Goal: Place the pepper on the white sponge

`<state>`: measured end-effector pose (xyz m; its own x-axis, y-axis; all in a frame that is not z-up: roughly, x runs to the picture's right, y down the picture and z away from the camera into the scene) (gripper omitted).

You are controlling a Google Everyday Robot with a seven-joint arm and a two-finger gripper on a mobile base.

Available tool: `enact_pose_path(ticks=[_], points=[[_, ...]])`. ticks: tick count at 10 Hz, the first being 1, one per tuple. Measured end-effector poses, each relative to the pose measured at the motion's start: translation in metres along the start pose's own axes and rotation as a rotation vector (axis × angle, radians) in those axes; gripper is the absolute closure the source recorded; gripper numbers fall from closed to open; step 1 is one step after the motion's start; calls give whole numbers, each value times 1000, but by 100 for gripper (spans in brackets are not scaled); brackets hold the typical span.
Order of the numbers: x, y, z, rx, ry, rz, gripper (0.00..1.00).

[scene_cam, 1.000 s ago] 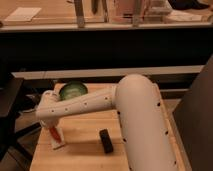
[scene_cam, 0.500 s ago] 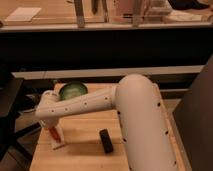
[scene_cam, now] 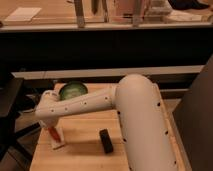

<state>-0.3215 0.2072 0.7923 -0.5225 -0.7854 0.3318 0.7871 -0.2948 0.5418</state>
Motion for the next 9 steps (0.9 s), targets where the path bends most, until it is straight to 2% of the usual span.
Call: enact_pose_path(ticks=[3,5,9], points=[[0,-1,0,5,-1,-8,75],[0,-2,0,7,-2,-15,83],[-1,-3,0,13,-3,-28,83]])
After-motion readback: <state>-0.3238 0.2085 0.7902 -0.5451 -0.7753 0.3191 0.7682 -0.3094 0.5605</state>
